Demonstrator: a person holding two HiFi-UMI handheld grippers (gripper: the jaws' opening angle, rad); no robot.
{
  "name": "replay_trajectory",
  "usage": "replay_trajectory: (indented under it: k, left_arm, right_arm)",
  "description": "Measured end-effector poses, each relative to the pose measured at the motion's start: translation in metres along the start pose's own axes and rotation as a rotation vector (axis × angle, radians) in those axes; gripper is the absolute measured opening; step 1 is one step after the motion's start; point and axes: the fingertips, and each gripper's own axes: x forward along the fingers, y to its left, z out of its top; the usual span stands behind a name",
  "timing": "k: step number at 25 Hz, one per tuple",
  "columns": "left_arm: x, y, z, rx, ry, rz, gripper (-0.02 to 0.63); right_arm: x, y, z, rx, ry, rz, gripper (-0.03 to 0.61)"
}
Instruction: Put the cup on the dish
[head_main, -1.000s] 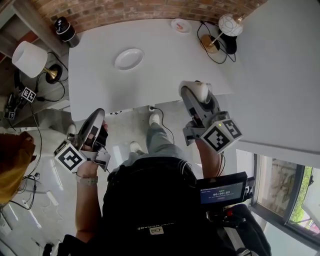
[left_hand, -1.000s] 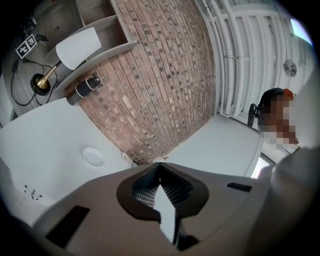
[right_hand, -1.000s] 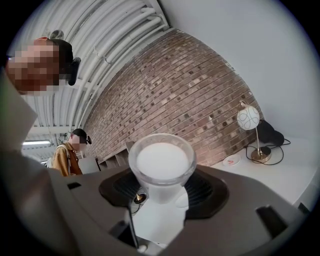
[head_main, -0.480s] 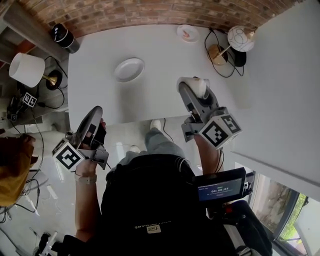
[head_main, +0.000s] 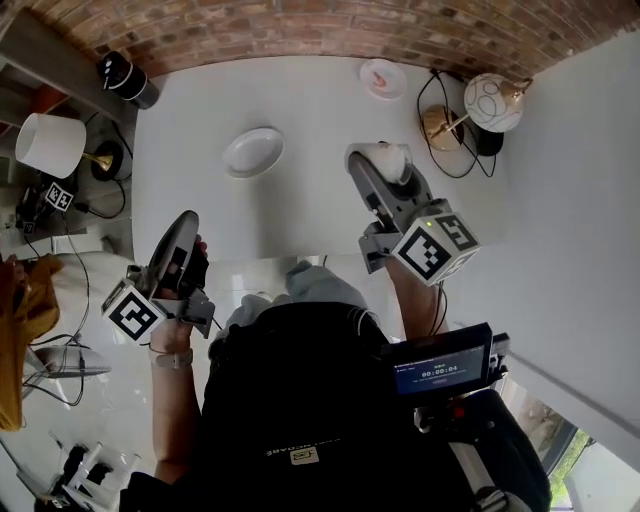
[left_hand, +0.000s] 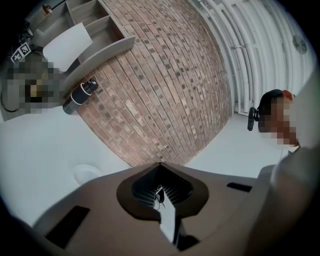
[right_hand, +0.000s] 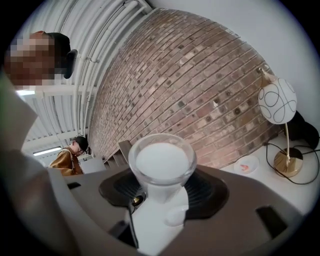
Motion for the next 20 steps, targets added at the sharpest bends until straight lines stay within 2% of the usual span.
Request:
replay_trajectory:
  k: [11,20]
  left_arm:
    - [0.013,0.007,-0.013,-0.006,-0.054,0.077,0.005]
    - [-0.003,0.012,-0.011,-0.02,-0.116,0.137,0.005]
  right_arm:
    - [0.031,-0.027,0.004,-0.018,0.083,0.085,0.26]
    - [0.058,-0.031,-0.009,-0.067,0.152,0.105,0.261]
